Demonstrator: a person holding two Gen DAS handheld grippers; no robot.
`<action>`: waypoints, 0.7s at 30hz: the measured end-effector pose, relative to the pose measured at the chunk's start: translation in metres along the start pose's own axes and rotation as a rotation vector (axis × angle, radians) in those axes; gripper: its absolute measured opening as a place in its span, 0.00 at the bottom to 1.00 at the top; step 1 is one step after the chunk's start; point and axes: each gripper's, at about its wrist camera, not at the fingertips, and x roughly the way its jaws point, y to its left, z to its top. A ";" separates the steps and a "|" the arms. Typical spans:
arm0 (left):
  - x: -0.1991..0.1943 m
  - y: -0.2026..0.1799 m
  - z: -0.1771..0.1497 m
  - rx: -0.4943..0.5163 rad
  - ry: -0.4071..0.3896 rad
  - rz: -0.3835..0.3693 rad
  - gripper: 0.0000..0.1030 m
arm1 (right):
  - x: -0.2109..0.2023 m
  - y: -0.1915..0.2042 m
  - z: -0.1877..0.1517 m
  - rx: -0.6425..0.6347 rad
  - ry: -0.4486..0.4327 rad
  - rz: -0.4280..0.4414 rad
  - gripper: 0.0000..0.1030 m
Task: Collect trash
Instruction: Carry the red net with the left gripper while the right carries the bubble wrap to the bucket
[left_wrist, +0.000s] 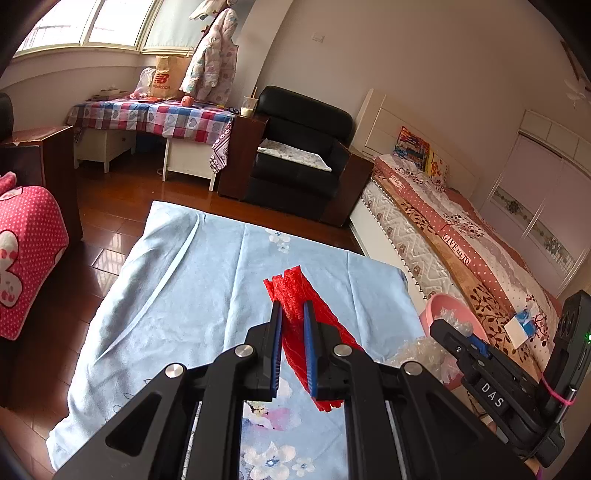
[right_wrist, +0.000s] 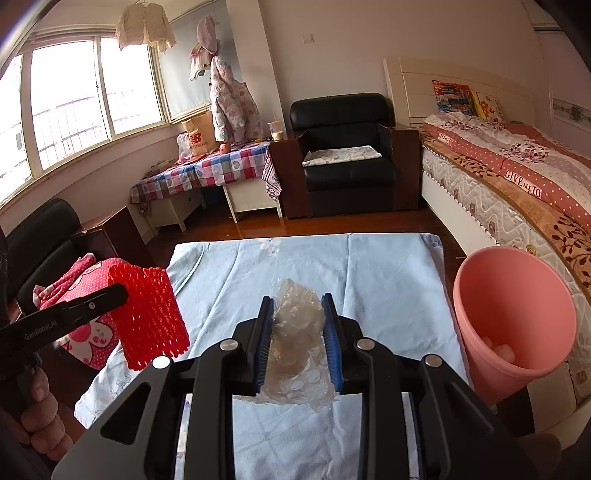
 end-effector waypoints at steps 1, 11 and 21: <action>0.001 0.000 0.001 0.001 0.001 0.000 0.09 | -0.001 0.000 0.000 0.003 -0.002 0.001 0.26; 0.005 -0.012 0.001 0.018 0.009 0.002 0.10 | -0.010 -0.007 0.002 0.014 -0.032 -0.012 0.26; 0.019 -0.036 0.004 0.051 0.017 -0.016 0.10 | -0.023 -0.030 0.006 0.066 -0.079 -0.046 0.26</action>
